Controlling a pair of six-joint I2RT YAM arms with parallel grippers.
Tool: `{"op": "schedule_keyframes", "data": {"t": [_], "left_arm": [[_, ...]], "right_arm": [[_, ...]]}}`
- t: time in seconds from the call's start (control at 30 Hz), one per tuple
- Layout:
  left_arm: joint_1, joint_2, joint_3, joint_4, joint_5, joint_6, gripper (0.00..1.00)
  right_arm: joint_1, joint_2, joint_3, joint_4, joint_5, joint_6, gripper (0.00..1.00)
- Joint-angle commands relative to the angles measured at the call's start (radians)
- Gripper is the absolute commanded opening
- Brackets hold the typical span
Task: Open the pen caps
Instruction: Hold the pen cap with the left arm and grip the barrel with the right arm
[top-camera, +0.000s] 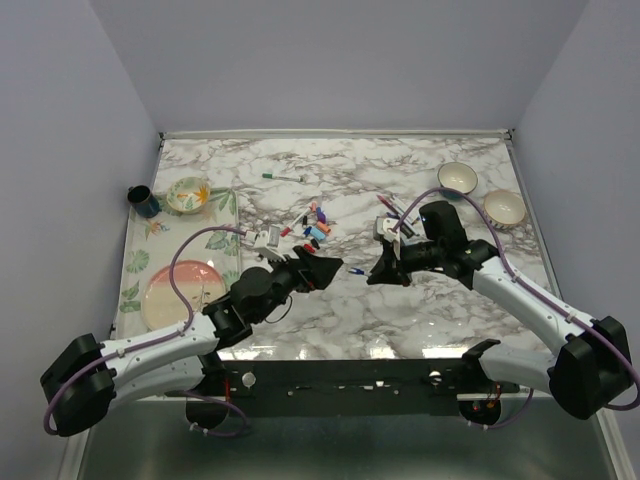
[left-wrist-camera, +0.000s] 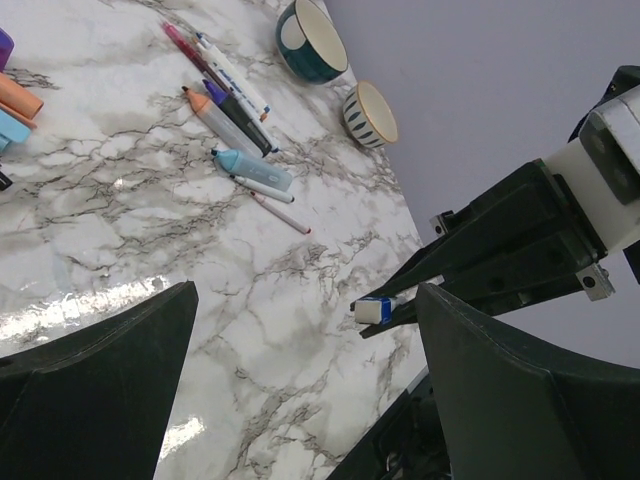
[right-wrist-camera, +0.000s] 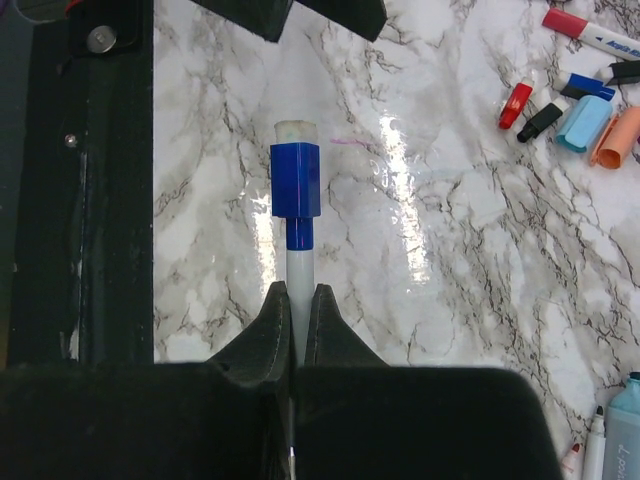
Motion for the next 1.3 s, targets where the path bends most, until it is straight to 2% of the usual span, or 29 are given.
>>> {"op": "schedule_keyframes", "data": {"t": [0.0, 1.27], "left_arm": [[0.003, 0.067, 0.022, 0.088, -0.025, -0.042, 0.99], [-0.003, 0.348, 0.151, 0.269, -0.007, -0.098, 0.99]], "right_arm": [[-0.008, 0.007, 0.017, 0.033, 0.009, 0.028, 0.01], [-0.037, 0.010, 0.017, 0.063, 0.032, 0.074, 0.00]]}}
